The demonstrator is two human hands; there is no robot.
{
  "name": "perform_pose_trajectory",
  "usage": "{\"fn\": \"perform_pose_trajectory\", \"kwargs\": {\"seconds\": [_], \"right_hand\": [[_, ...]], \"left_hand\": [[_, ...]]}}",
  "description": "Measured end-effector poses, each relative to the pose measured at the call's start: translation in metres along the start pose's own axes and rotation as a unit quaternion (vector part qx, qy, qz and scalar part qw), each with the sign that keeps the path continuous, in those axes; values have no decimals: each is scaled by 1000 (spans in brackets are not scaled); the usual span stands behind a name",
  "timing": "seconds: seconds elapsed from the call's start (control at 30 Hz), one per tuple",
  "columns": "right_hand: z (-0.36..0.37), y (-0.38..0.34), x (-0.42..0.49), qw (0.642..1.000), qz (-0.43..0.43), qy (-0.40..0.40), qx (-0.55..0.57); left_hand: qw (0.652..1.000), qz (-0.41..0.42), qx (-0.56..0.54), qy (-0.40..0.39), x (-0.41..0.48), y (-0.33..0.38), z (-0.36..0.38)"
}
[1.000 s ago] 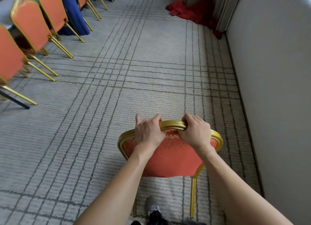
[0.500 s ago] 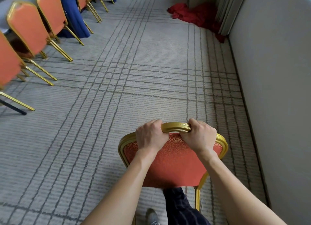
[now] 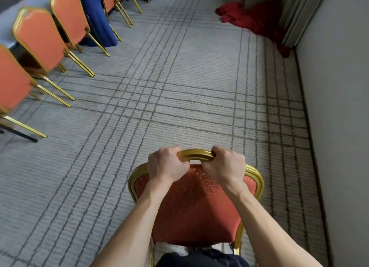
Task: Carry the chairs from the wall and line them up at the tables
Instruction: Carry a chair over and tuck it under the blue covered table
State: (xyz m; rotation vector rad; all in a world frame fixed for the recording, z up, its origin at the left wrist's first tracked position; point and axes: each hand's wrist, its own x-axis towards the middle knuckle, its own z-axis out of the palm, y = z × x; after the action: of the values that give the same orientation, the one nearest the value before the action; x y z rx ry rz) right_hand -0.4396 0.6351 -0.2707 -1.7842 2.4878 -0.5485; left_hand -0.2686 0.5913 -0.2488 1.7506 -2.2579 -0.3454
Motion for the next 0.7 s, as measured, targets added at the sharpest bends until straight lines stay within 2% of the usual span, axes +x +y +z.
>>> {"fn": "perform_pose_trajectory", "kwargs": {"seconds": [0.3, 0.43, 0.5, 0.67, 0.7], "right_hand": [[2, -29, 136, 996, -71, 40, 37], [21, -39, 210, 994, -86, 62, 28], [27, -45, 242, 995, -79, 55, 30], [29, -77, 346, 990, -88, 109, 24], [25, -83, 368, 991, -81, 97, 32]], "left_hand": [[997, -20, 8, 69, 117, -8, -28], [997, -5, 8, 74, 192, -20, -27], [995, 18, 3, 93, 226, -25, -27], [987, 54, 2, 151, 338, -41, -42], [988, 54, -3, 144, 360, -44, -48]]}}
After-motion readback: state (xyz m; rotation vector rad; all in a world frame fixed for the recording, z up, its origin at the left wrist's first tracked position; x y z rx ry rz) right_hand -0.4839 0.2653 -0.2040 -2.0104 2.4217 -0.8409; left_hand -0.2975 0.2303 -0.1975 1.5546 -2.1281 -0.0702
